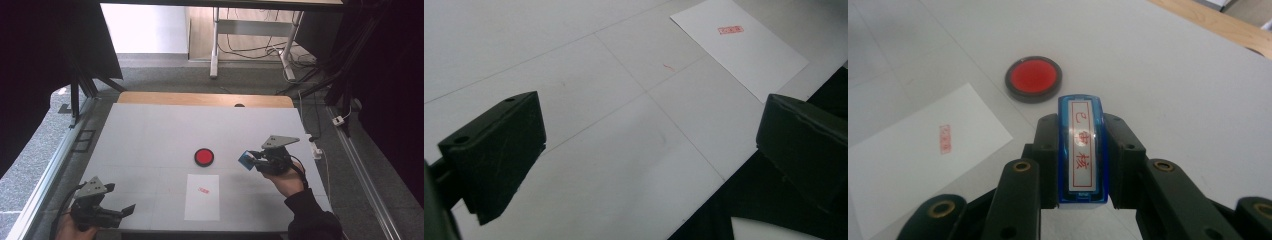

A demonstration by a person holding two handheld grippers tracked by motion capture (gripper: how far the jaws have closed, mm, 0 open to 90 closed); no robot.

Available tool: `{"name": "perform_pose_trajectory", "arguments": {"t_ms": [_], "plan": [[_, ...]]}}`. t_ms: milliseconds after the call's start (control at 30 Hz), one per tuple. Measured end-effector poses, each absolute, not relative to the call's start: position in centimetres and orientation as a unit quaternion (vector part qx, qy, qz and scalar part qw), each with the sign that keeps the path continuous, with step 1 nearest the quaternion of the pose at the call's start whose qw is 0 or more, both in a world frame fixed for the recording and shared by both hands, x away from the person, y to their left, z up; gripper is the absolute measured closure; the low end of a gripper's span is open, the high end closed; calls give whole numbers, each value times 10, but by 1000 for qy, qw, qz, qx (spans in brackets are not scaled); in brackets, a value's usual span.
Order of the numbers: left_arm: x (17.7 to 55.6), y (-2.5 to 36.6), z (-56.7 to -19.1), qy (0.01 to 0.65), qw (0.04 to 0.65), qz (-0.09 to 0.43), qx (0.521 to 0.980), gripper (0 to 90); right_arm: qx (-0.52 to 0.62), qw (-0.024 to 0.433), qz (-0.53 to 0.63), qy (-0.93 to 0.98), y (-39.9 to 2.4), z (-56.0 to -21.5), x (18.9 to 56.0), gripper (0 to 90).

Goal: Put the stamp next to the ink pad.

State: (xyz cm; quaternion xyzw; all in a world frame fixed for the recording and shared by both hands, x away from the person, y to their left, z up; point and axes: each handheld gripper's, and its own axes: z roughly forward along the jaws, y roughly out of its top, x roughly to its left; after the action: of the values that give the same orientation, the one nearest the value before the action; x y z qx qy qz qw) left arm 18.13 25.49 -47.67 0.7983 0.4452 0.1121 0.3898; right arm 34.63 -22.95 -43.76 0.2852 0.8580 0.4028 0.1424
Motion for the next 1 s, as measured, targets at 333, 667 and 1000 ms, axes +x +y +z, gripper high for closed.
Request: {"name": "perform_pose_trajectory", "arguments": {"t_ms": [333, 667, 1000], "plan": [[182, 254, -477, 446, 388, 112, 799, 2, 311, 159, 372, 860, -236, -454, 358, 714], [182, 254, -477, 447, 387, 113, 799, 7, 324, 152, 360, 862, -237, -464, 365, 714], [182, 254, -477, 447, 385, 112, 800, 9, 328, 149, 349, 865, -234, -474, 370, 714]]}}
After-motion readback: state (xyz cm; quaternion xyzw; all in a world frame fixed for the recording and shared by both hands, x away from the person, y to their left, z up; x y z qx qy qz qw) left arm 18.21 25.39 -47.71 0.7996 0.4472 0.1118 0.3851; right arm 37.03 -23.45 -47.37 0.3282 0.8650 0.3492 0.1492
